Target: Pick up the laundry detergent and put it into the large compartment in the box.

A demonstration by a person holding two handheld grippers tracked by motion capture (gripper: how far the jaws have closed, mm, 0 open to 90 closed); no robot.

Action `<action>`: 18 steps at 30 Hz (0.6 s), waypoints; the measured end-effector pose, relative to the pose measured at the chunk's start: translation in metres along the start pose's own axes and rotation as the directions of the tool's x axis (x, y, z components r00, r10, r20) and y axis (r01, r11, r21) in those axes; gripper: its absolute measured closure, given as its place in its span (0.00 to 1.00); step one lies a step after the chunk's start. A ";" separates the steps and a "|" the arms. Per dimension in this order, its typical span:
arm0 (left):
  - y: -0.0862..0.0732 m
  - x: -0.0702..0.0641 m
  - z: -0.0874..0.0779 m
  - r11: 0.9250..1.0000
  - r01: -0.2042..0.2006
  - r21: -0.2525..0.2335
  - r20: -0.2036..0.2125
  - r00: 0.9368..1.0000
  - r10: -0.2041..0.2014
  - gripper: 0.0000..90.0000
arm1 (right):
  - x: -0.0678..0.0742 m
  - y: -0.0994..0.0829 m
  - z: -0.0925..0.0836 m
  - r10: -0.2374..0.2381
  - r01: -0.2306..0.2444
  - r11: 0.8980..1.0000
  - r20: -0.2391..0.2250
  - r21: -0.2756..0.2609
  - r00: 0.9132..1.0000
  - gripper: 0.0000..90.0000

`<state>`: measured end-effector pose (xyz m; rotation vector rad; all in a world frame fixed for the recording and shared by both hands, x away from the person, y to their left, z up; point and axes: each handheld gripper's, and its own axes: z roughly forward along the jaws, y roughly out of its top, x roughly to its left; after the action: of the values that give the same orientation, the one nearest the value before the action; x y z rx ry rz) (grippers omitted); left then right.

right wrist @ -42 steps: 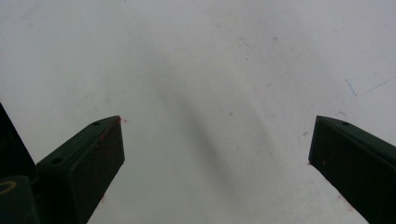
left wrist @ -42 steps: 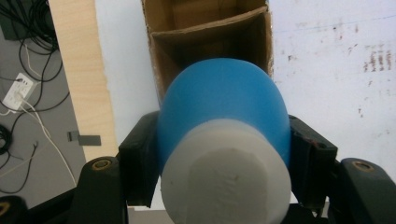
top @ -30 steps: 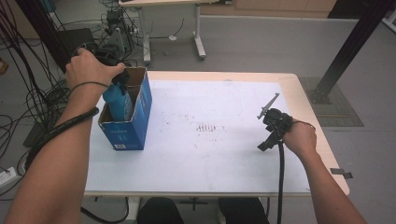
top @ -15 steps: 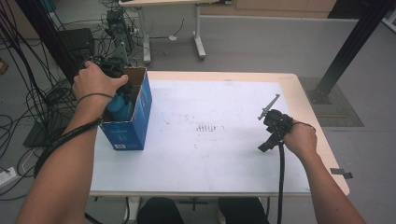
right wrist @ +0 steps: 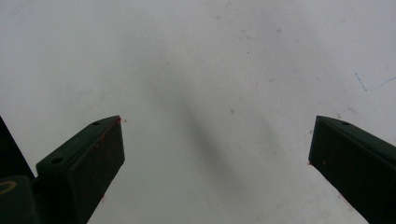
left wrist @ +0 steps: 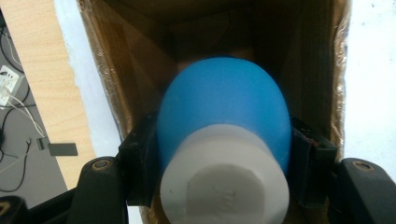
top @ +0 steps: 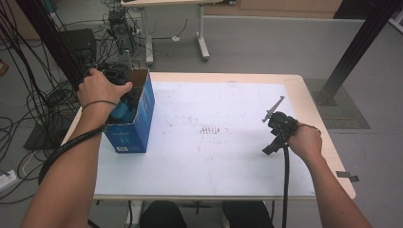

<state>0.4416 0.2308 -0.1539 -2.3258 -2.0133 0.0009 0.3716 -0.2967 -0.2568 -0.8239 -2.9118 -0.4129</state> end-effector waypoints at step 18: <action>-0.001 -0.003 0.009 1.000 0.001 -0.007 0.003 1.000 -0.001 0.42 | 0.000 -0.001 0.001 0.003 -0.003 1.000 -0.001 0.001 1.000 0.04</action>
<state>0.4396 0.2286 -0.1628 -2.3302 -2.0188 -0.0032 0.3710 -0.2966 -0.2584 -0.8279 -2.9093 -0.4108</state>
